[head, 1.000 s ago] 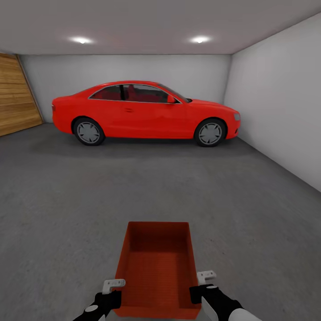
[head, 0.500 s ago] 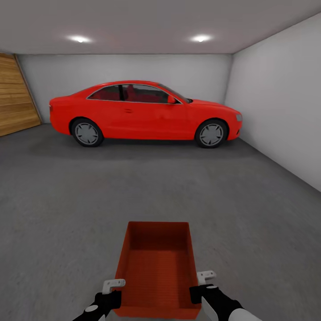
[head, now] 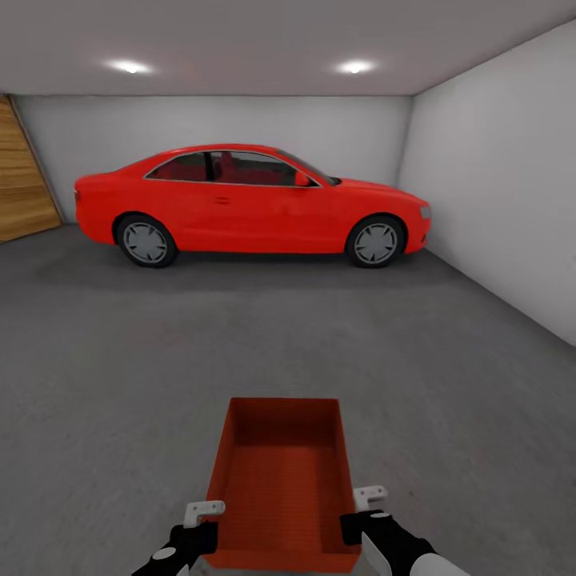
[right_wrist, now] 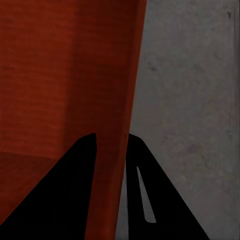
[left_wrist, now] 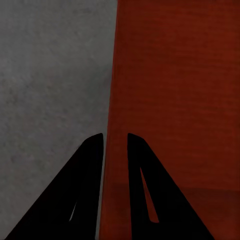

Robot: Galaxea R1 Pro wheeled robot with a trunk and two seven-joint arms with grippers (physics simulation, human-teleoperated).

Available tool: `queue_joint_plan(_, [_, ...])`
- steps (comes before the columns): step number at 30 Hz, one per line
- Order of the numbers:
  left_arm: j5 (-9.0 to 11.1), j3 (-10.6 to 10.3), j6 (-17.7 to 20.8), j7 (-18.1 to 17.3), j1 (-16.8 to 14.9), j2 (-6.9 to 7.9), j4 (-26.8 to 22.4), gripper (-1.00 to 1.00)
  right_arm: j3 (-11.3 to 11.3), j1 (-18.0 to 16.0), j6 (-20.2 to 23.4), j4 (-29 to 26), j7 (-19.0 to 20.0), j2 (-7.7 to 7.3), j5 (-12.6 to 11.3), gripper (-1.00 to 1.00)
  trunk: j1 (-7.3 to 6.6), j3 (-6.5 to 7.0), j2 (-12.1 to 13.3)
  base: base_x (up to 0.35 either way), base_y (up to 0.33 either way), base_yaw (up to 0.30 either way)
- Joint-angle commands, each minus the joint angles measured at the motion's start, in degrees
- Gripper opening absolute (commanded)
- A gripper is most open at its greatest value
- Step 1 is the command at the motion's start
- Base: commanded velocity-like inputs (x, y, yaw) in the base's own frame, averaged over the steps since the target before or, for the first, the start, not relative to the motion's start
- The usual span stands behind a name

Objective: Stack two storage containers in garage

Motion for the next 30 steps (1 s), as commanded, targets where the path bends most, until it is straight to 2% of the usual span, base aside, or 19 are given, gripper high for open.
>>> queue_joint_plan(1, [0.4,-1.0,-0.2,0.5,-0.1,0.05,0.0,-1.0,2.4,0.0,0.5,0.0,-0.5,-0.38,1.0,-1.0,0.02,-0.05,0.0,0.253,0.026,-0.224])
queue_joint_plan(15, [0.4,-1.0,-0.2,0.5,-0.1,0.05,0.0,-1.0,2.4,0.0,0.6,0.0,-0.4,-0.38,1.0,-1.0,0.02,-0.05,0.0,0.254,0.074,-0.271])
queue_joint_plan(30, [0.4,-1.0,-0.2,0.5,-0.1,0.05,0.0,-1.0,2.4,0.0,0.6,0.0,-0.4,-0.38,1.0,-1.0,0.02,-0.05,0.0,0.271,0.135,-0.283])
